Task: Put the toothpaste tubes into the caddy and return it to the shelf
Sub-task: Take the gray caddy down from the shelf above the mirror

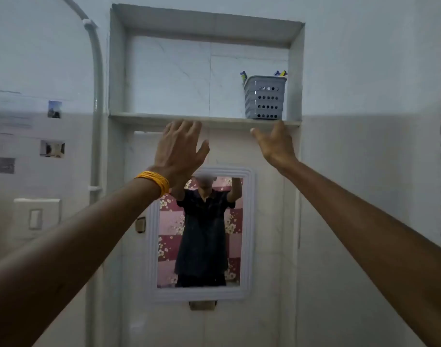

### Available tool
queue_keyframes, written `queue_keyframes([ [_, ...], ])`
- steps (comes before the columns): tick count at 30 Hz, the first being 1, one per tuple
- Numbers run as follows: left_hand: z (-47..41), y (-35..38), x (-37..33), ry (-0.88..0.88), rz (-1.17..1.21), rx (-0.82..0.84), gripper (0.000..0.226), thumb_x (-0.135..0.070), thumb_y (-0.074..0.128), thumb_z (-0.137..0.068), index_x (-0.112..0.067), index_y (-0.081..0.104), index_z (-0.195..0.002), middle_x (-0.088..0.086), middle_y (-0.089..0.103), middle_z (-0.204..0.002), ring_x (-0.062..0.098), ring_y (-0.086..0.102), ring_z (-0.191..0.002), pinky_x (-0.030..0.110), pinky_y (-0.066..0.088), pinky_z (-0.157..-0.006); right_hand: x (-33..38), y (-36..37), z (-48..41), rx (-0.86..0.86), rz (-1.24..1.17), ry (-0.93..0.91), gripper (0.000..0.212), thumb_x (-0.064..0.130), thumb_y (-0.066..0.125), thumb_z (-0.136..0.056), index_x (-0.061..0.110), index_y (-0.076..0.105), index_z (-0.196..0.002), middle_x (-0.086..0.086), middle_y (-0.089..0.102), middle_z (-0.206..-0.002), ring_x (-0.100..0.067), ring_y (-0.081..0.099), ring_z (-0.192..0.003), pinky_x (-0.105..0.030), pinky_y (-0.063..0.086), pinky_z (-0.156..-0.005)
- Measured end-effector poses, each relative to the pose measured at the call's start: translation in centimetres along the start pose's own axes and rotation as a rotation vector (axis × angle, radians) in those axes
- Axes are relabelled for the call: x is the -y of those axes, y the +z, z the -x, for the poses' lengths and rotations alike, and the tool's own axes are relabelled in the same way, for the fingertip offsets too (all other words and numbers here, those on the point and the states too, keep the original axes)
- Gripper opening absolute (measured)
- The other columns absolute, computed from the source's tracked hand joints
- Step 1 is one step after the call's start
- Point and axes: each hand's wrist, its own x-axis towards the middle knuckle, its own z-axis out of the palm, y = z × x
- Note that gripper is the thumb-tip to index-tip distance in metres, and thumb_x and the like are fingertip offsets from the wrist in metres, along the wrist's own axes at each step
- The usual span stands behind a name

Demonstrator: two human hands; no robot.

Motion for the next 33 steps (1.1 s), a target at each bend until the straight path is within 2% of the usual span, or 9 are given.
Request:
queue_keyframes([
  [3,-3.0,3.7,2.3,0.04,0.002,-0.021,0.042,-0.037,0.048,-0.095,-0.004,0.057,-0.118,0.018,0.066,-0.115,0.033,0.058,-0.109,0.044,0.048,-0.095,0.2,2.0,-3.9,-0.105,-0.016,-0.004,0.073,0.055,0.064,-0.088,0.005,0.049,-0.139,-0.012,0.055,-0.135,-0.03,0.06,-0.117,-0.044,0.056,-0.095],
  [8,-7.9,8.2,4.5,-0.012,0.105,0.01,0.045,-0.037,0.049,-0.096,-0.003,0.054,-0.123,0.02,0.065,-0.117,0.037,0.057,-0.109,0.045,0.047,-0.088,0.4,3.6,-9.7,-0.175,0.054,0.048,0.093,0.056,0.067,-0.089,0.003,0.03,-0.155,-0.016,0.035,-0.155,-0.035,0.039,-0.142,-0.043,0.043,-0.105],
  [12,-11.0,11.7,5.5,0.009,0.137,0.069,0.046,-0.039,0.045,-0.098,-0.003,0.053,-0.125,0.02,0.065,-0.114,0.037,0.06,-0.101,0.042,0.047,-0.081,0.1,5.1,-13.3,-0.204,0.102,0.078,0.102,0.058,0.071,-0.086,0.002,0.024,-0.157,-0.016,0.03,-0.159,-0.036,0.033,-0.146,-0.048,0.041,-0.112],
  [14,-12.2,12.9,6.0,-0.001,0.106,0.092,0.045,-0.043,0.04,-0.1,-0.003,0.055,-0.116,0.02,0.067,-0.108,0.037,0.062,-0.091,0.043,0.048,-0.08,-0.4,5.9,-14.5,-0.208,0.116,0.108,0.108,0.059,0.073,-0.084,0.003,0.019,-0.159,-0.016,0.03,-0.159,-0.036,0.034,-0.146,-0.048,0.04,-0.115],
  [17,-13.7,14.4,6.8,0.021,-0.059,0.176,0.054,-0.052,0.026,-0.102,-0.008,0.052,-0.085,0.017,0.068,-0.088,0.032,0.055,-0.071,0.041,0.045,-0.075,-1.0,6.8,-16.2,-0.228,0.117,0.117,0.122,0.058,0.076,-0.08,0.001,0.007,-0.163,-0.018,0.027,-0.162,-0.038,0.034,-0.147,-0.048,0.038,-0.117],
  [20,-14.6,14.7,7.0,-0.022,-0.097,0.248,0.075,-0.068,0.018,-0.096,-0.008,0.056,-0.075,0.012,0.063,-0.078,0.03,0.056,-0.071,0.034,0.039,-0.068,-0.8,6.9,-17.5,-0.259,0.086,0.1,0.126,0.057,0.08,-0.077,0.001,0.007,-0.163,-0.018,0.029,-0.161,-0.037,0.035,-0.147,-0.048,0.04,-0.114],
  [23,-15.1,15.3,6.8,-0.032,-0.098,0.253,0.081,-0.075,0.016,-0.092,-0.009,0.059,-0.072,0.01,0.062,-0.075,0.029,0.057,-0.071,0.031,0.035,-0.062,-0.2,6.9,-18.7,-0.29,0.074,0.117,0.129,0.058,0.084,-0.07,0.004,0.011,-0.161,-0.016,0.034,-0.158,-0.037,0.038,-0.146,-0.05,0.042,-0.112],
  [28,-14.9,15.8,6.7,-0.038,-0.09,0.214,0.077,-0.073,0.017,-0.093,-0.01,0.055,-0.07,0.01,0.061,-0.069,0.027,0.055,-0.065,0.033,0.039,-0.068,0.2,6.8,-19.1,-0.313,0.055,0.16,0.12,0.054,0.088,-0.065,0.006,0.024,-0.155,-0.013,0.04,-0.152,-0.036,0.044,-0.14,-0.053,0.046,-0.109],
  [33,-14.5,15.4,5.9,-0.079,-0.097,0.224,0.067,-0.066,0.02,-0.097,-0.013,0.058,-0.084,0.013,0.069,-0.09,0.03,0.055,-0.08,0.044,0.04,-0.088,1.1,5.8,-18.0,-0.323,-0.006,0.152,0.113,0.053,0.088,-0.061,0.007,0.032,-0.148,-0.011,0.045,-0.147,-0.034,0.049,-0.135,-0.054,0.048,-0.107],
])
